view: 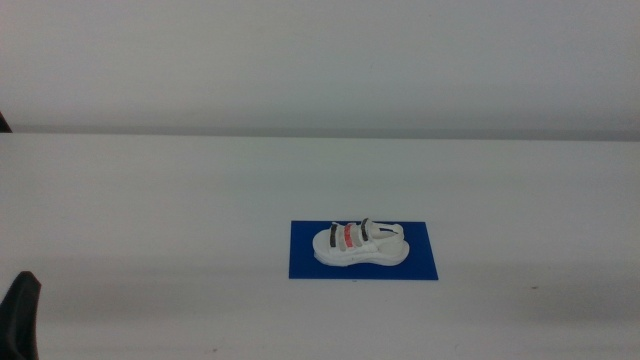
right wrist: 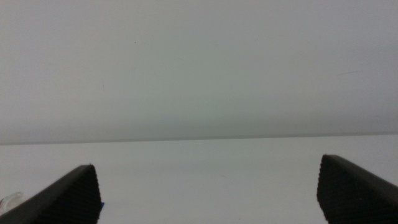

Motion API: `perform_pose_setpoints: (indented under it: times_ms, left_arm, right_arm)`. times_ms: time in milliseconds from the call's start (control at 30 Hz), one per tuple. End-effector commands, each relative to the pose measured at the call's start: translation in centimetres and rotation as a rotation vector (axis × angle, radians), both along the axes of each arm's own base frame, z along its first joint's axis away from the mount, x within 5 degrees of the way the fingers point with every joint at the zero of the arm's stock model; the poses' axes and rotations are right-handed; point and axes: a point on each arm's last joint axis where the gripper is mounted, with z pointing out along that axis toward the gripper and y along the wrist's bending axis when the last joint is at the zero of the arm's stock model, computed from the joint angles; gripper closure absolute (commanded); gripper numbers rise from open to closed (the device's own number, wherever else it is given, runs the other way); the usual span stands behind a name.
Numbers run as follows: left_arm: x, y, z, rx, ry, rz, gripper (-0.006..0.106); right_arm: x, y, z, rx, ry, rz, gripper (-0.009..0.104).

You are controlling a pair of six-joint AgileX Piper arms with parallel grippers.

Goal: Use one arm to grab the shoe from the table and place it on the mat.

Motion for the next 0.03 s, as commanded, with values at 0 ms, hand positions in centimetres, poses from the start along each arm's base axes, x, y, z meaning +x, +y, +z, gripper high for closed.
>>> perform_pose_setpoints:
  times_ms: [0]
  left_arm:
    - [-0.13,-0.01,-1.06,-0.006,-0.015,0.000,0.007]
  right_arm:
    - [-0.11,-0.04,-1.25,-0.002,0.004,-0.006,0.002]
